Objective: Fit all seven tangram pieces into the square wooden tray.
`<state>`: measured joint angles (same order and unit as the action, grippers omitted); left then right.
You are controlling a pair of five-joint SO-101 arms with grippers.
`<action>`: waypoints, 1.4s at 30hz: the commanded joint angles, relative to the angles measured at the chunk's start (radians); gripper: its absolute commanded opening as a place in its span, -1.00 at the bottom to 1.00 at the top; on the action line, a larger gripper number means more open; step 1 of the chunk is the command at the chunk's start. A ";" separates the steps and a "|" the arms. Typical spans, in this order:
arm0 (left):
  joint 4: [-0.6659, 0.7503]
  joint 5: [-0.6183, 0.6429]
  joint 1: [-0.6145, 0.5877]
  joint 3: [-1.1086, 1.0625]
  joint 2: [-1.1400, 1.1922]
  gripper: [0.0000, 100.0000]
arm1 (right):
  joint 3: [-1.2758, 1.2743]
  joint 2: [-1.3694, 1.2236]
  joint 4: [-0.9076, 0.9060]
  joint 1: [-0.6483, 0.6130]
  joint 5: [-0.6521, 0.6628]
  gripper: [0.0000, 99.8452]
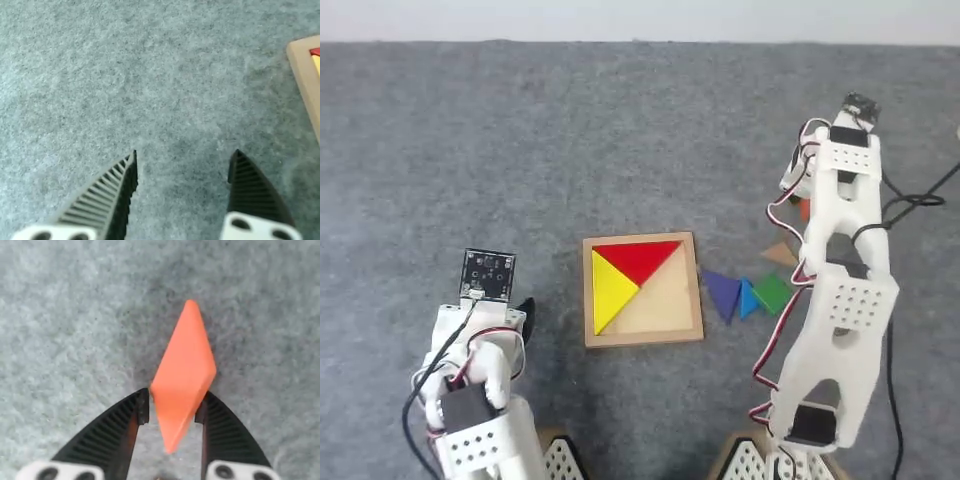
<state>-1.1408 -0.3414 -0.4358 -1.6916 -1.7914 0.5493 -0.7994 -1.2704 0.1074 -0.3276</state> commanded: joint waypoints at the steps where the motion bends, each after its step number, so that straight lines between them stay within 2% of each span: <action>1: 0.003 -0.011 0.000 0.007 0.003 -0.44 | 0.097 0.012 -0.033 -0.024 0.014 -0.67; 6: 0.003 -0.011 0.000 0.007 0.003 -0.44 | 0.186 0.015 -0.041 -0.015 0.017 -0.67; 14: 0.003 -0.011 0.000 0.007 0.003 -0.44 | 0.253 -0.012 0.024 -0.073 0.155 -0.67; 24: 0.003 -0.011 0.000 0.007 0.003 -0.44 | 0.272 -0.091 0.058 -0.085 0.149 -0.66; 35: 0.003 -0.011 0.000 0.007 0.003 -0.44 | 0.279 -0.133 0.074 0.056 0.147 -0.67; 38: 0.003 -0.011 0.000 0.007 0.003 -0.44 | 0.278 -0.154 0.044 0.054 0.160 -0.67; 42: 0.003 -0.011 0.000 0.007 0.003 -0.44 | 0.278 -0.170 -0.085 0.042 0.219 -0.67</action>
<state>-1.1408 -0.3414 -0.4358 -1.6916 -1.7914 0.8009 -0.9728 -1.2689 0.1458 -0.1465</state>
